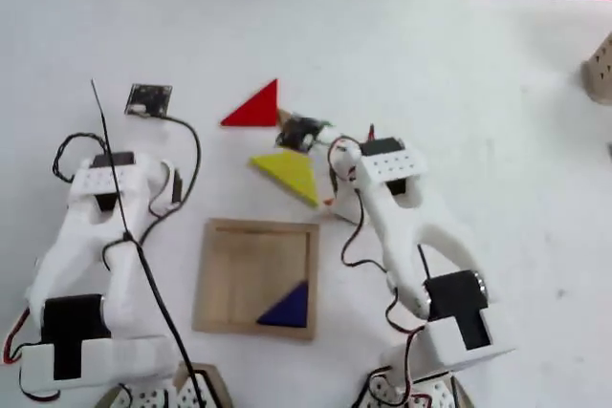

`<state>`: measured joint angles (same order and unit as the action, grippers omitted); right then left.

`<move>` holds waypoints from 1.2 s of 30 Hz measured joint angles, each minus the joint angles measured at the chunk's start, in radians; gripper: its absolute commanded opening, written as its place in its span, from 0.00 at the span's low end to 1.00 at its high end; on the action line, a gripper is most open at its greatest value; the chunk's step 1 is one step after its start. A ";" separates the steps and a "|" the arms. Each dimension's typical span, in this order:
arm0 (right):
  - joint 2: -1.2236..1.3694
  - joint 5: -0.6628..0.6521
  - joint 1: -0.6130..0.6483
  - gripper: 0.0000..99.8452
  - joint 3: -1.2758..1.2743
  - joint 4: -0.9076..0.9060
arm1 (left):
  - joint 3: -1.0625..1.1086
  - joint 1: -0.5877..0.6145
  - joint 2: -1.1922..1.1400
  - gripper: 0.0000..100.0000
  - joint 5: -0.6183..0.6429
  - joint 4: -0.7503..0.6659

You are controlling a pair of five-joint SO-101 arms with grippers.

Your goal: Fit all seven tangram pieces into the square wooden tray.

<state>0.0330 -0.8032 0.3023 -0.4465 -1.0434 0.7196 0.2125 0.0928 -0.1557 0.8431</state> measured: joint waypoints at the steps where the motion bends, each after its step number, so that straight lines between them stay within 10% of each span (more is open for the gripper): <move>1: -0.014 0.046 -0.002 0.02 0.031 -0.032 | 0.000 0.000 0.000 0.09 0.000 0.000; 18: -0.043 0.671 0.454 0.02 0.133 -0.249 | 0.000 0.037 0.000 0.09 0.031 -0.028; 36: -0.043 0.654 0.718 0.02 -0.181 0.118 | -0.051 0.256 -0.002 0.09 0.295 -0.074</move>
<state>-0.0100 -0.1496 1.0203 -0.6276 -0.9252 0.6690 0.4687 0.0913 0.1389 0.7695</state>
